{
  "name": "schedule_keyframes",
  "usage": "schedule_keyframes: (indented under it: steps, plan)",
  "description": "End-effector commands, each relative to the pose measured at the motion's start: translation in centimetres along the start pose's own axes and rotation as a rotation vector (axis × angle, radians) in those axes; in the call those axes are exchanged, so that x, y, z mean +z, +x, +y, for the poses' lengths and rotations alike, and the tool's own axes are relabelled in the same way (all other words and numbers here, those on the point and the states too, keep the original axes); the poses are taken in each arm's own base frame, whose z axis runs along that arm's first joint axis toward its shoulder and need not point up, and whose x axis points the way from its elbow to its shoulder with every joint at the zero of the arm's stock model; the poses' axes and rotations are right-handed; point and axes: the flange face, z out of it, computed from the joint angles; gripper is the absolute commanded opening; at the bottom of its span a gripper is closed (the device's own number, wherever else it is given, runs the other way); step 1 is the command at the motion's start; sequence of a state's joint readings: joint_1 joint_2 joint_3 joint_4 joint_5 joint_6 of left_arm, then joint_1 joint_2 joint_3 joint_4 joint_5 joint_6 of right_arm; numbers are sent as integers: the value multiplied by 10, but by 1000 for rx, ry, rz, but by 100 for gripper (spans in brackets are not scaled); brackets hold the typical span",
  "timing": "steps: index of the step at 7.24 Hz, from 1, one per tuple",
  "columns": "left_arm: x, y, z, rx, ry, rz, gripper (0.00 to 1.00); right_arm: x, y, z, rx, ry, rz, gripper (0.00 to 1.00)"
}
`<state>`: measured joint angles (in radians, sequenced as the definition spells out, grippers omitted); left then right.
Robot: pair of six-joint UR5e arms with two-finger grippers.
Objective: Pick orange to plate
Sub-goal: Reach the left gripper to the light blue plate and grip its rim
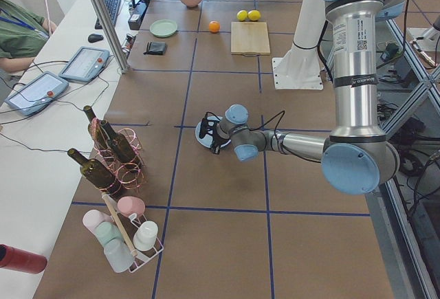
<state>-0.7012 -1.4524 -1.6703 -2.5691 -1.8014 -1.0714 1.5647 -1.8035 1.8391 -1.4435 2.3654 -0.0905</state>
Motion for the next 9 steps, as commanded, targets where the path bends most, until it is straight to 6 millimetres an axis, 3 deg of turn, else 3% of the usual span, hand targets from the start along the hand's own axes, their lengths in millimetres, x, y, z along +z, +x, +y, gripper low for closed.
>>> schedule_keyframes:
  steps: [1,3,4,5,6,7,9]
  plan:
    - [-31,44,-14,25,26,95,0,1,1,0,1,-1,0,100]
    - [-37,106,-34,52,-20,232,0,1,1,0,1,-1,0,100]
    - [-35,151,-60,52,-8,252,0,1,1,1,2,-2,0,100]
    - [-34,218,-96,51,4,273,0,1,1,2,4,-3,-2,100]
    - [-17,275,-122,9,-32,233,0,2,2,2,5,-5,0,100]
    - [7,324,-112,10,-73,240,0,2,1,2,5,-4,-2,100]
    - [56,379,-98,-26,-45,199,0,2,2,2,5,-5,0,100]
